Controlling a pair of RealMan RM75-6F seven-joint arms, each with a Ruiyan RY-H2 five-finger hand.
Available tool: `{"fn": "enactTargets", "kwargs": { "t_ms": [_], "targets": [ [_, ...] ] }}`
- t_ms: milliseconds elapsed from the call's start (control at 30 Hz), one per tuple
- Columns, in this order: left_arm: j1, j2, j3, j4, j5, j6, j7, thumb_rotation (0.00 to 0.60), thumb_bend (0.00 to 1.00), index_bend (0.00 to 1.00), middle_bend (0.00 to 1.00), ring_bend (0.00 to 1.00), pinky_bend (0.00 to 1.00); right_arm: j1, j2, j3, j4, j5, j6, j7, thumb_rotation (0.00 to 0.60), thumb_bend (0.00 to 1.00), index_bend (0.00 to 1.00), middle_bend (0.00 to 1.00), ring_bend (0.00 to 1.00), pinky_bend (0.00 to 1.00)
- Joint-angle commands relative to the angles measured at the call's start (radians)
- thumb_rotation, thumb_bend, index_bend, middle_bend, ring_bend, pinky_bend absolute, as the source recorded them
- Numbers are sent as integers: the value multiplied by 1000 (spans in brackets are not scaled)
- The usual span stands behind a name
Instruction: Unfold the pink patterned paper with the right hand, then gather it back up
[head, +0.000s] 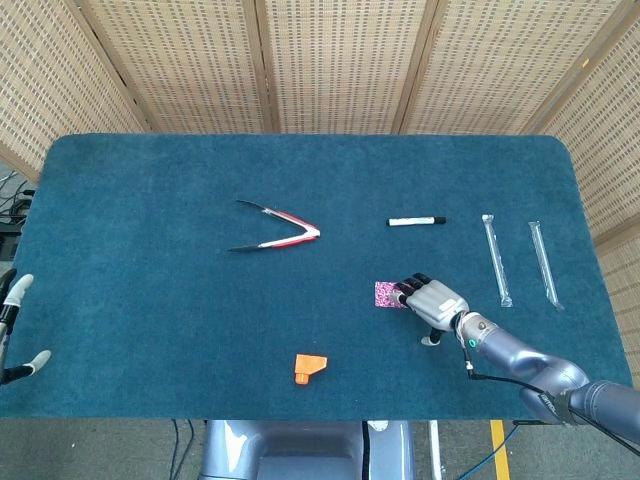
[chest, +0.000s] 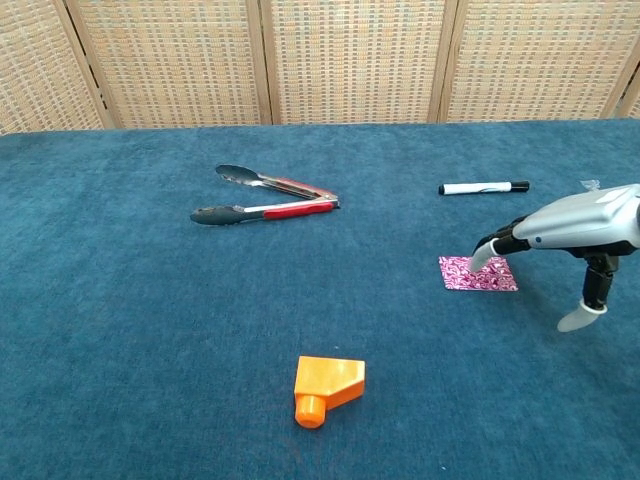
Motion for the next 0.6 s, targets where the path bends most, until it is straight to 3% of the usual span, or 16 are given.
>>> {"fn": "enactTargets", "kwargs": {
  "t_ms": [33, 400, 600],
  "targets": [
    [0, 0, 0, 1, -1, 1, -1, 600, 135, 25, 0, 0, 0, 2, -9, -5, 10, 8, 5, -22, 600, 260, 114, 64, 0, 0],
    [4, 1, 3, -1, 0, 6, -2, 600, 136, 25, 0, 0, 0, 9, -27, -24, 33, 37, -3, -82, 600, 260, 114, 65, 0, 0],
    [4, 0, 3, -1, 1, 10, -1, 600, 135, 25, 0, 0, 0, 6, -20, -36, 34, 56, 1, -110, 600, 311, 135, 80, 0, 0]
  ]
}}
